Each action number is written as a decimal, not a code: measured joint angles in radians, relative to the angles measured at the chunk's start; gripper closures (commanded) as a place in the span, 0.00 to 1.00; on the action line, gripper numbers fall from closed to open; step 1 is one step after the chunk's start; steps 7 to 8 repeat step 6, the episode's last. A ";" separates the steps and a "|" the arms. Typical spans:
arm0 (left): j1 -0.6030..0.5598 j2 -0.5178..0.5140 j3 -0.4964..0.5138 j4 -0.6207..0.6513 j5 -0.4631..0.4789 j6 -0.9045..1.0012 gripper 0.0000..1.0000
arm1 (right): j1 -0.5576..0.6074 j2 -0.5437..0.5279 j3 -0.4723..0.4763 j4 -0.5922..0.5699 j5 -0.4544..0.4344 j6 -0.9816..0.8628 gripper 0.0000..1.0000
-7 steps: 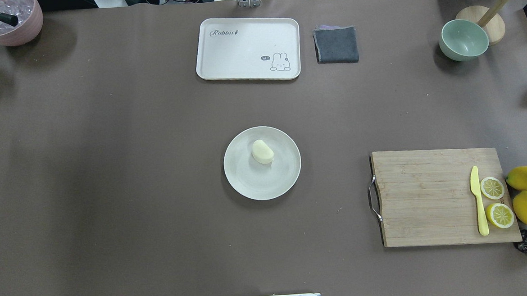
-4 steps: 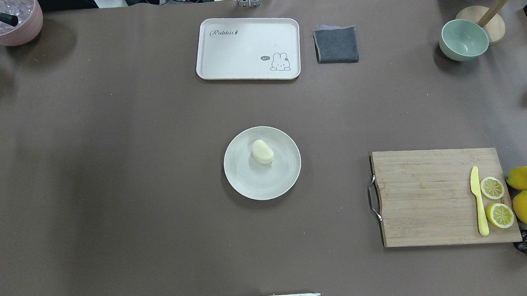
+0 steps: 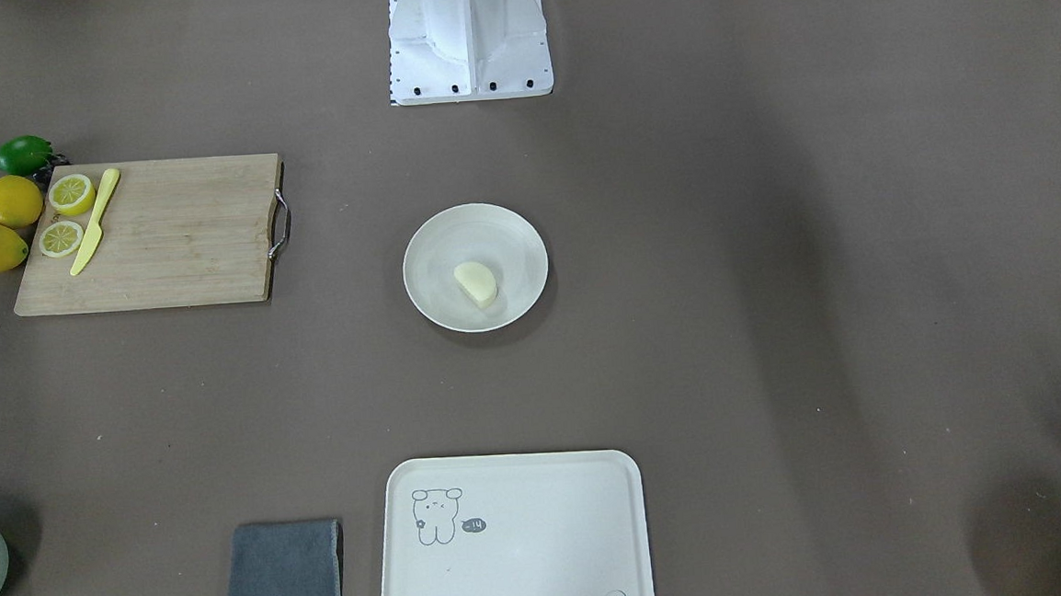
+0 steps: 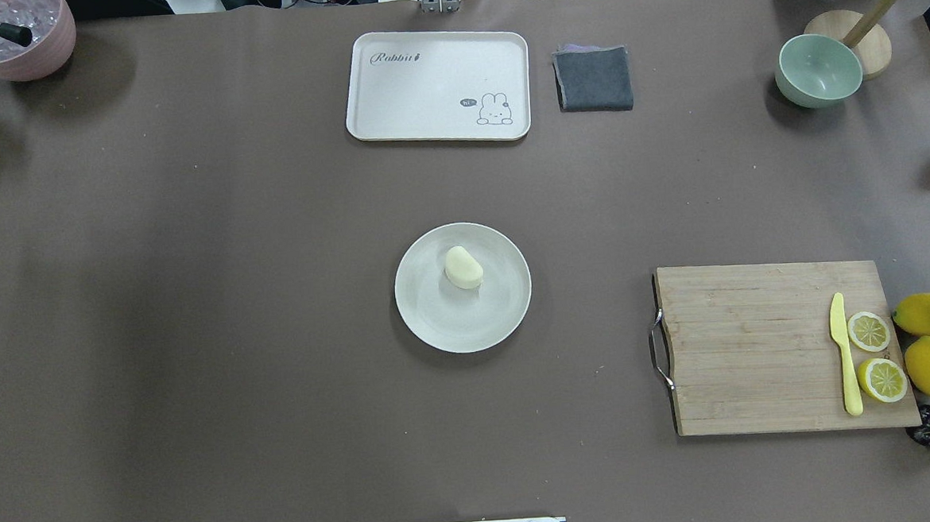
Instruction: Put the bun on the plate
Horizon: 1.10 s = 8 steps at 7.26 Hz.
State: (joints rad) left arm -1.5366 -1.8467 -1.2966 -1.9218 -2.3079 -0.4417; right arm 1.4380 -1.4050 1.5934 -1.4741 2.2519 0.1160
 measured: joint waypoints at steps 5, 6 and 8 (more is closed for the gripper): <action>0.001 -0.007 0.000 0.000 0.001 0.006 0.02 | 0.001 0.003 0.000 0.000 0.000 0.001 0.00; 0.001 -0.008 0.000 0.000 0.001 0.006 0.02 | 0.001 0.003 -0.001 0.000 0.000 0.001 0.00; 0.001 -0.008 0.000 0.000 0.001 0.006 0.02 | 0.001 0.003 -0.001 0.000 0.000 0.001 0.00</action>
